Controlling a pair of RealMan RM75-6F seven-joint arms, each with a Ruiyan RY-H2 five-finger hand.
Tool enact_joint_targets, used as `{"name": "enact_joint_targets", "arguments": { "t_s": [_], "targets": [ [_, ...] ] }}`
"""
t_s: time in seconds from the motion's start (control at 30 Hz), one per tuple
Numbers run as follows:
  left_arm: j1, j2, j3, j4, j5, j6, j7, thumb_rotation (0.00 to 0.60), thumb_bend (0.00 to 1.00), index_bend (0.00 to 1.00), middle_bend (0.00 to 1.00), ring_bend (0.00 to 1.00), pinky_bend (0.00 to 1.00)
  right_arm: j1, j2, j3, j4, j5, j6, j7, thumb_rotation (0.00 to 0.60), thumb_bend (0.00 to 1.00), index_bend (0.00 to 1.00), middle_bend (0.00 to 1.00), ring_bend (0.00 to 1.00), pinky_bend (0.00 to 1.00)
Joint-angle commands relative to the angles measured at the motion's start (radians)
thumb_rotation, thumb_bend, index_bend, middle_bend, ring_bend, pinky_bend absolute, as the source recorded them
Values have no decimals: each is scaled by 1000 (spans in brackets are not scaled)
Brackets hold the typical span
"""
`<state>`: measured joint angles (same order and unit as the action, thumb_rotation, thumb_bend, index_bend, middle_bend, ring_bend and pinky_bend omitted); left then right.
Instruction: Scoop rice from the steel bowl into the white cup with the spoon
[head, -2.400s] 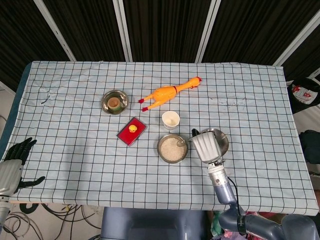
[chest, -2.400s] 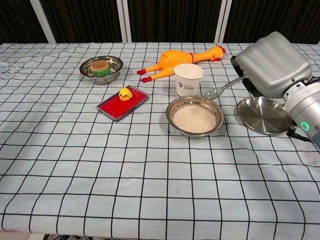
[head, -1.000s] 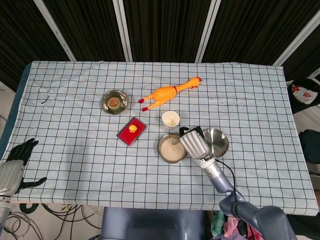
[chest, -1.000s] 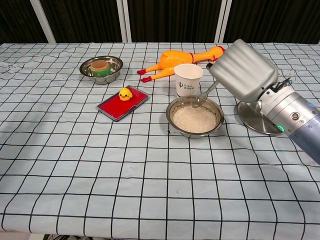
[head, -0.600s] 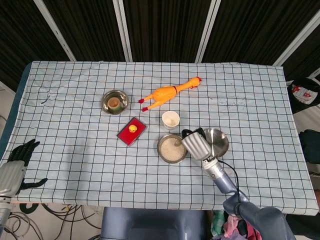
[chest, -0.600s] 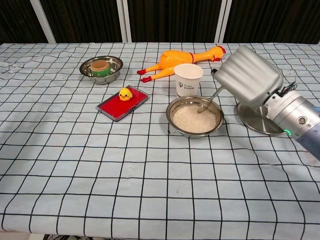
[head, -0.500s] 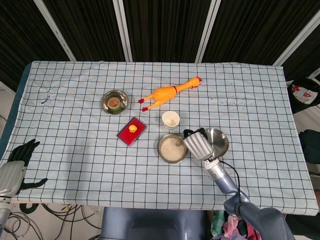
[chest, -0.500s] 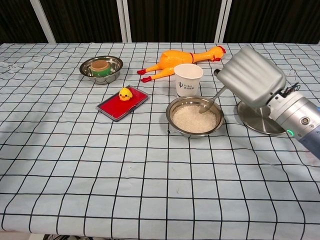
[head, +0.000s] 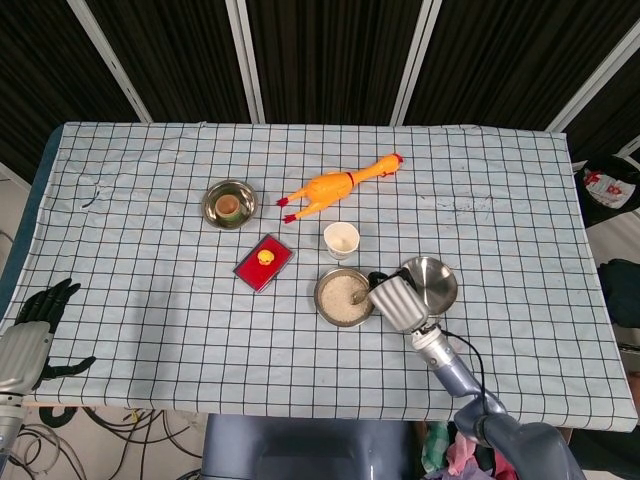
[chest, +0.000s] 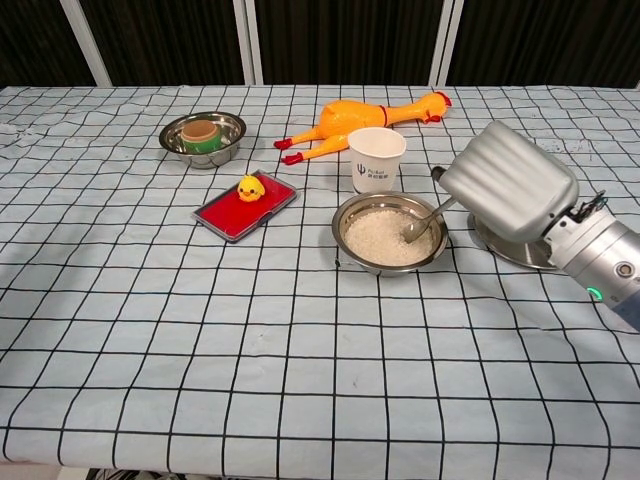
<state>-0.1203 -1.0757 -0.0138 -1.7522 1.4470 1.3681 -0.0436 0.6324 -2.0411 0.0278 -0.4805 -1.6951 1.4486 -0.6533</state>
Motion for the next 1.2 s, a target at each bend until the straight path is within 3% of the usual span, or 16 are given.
{"name": "enact_joint_targets", "arguments": {
  "t_s": [0.03, 0.23, 0.47, 1.2],
  "targets": [
    [0, 0, 0, 0, 0, 1, 0, 600, 16, 0, 0, 0, 0, -6, -16, -7, 1, -1, -6, 7, 600, 461, 747, 998, 1000, 1000],
    [1, 3, 0, -1, 0, 3, -7, 600, 16, 0, 0, 0, 0, -7, -52, -3, 6, 8, -10, 17, 600, 462, 756, 998, 1000, 1000],
    [0, 6, 0, -3, -1, -2, -13, 600, 16, 0, 0, 0, 0, -4, -82, 38, -1, 50, -20, 35, 600, 464, 763, 998, 1000, 1000],
    [-1, 5, 0, -4, -5, -3, -12, 600, 16, 0, 0, 0, 0, -48, -74, 116, -44, 146, 20, 109, 600, 468, 768, 999, 1000, 1000]
  ]
}}
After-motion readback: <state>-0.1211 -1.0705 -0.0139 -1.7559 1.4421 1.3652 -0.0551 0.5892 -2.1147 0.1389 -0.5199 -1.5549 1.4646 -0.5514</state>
